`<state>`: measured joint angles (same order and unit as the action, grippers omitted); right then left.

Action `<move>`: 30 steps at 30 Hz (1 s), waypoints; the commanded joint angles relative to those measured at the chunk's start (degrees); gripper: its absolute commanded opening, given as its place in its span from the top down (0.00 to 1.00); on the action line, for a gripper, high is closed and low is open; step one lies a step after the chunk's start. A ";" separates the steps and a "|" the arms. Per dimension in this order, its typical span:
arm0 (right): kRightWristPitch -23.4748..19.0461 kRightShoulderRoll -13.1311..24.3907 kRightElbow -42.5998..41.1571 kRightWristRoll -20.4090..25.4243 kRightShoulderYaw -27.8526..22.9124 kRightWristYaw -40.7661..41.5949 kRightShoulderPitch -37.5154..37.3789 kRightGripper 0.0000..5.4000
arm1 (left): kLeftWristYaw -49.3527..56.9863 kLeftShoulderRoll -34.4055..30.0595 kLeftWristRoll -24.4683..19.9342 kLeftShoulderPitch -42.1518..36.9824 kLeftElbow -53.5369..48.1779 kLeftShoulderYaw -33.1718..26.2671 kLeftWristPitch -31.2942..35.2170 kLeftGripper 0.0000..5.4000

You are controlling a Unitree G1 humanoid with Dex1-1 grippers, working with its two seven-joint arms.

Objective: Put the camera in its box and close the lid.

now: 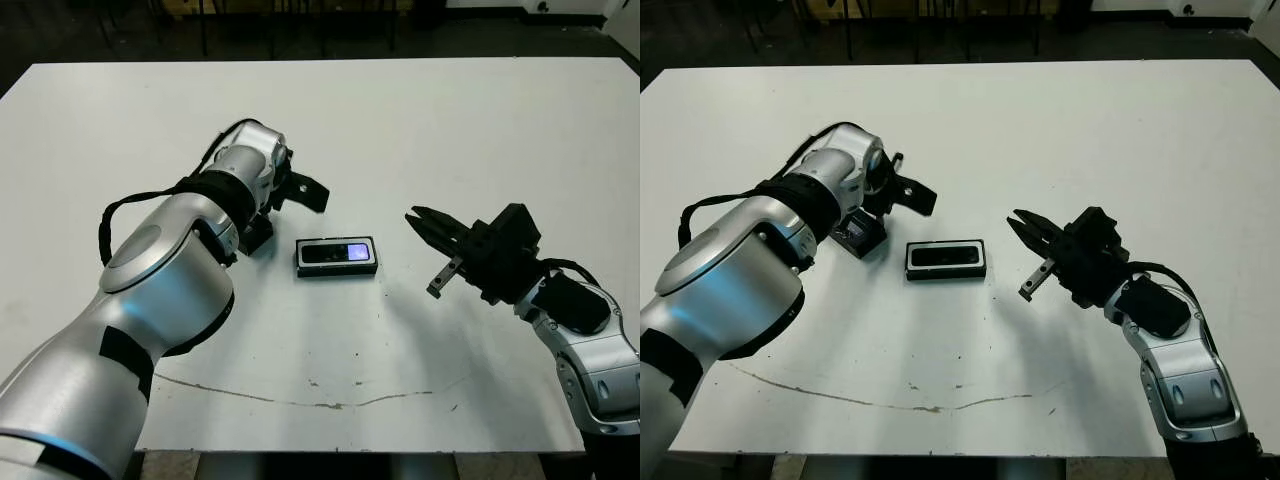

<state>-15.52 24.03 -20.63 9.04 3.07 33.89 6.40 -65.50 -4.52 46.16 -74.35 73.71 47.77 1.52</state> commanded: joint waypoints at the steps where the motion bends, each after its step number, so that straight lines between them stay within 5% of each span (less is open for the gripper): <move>1: -1.64 0.67 -0.62 0.04 0.20 -0.41 -0.82 1.00 | -4.19 -0.62 1.61 1.68 1.11 1.95 -4.41 1.00; 17: -2.58 1.79 -1.65 -0.25 0.01 -0.34 -0.89 1.00 | -13.86 -10.73 -2.91 6.78 -12.83 -1.51 -14.11 1.00; 30: -1.71 2.41 -1.42 -0.75 -0.05 -0.31 -1.30 1.00 | -22.50 -19.34 -3.70 14.30 -28.86 -2.57 -3.78 1.00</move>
<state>-17.20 25.51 -22.24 8.48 3.14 33.53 6.04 -87.03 -22.65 42.83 -63.33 45.66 45.01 -2.92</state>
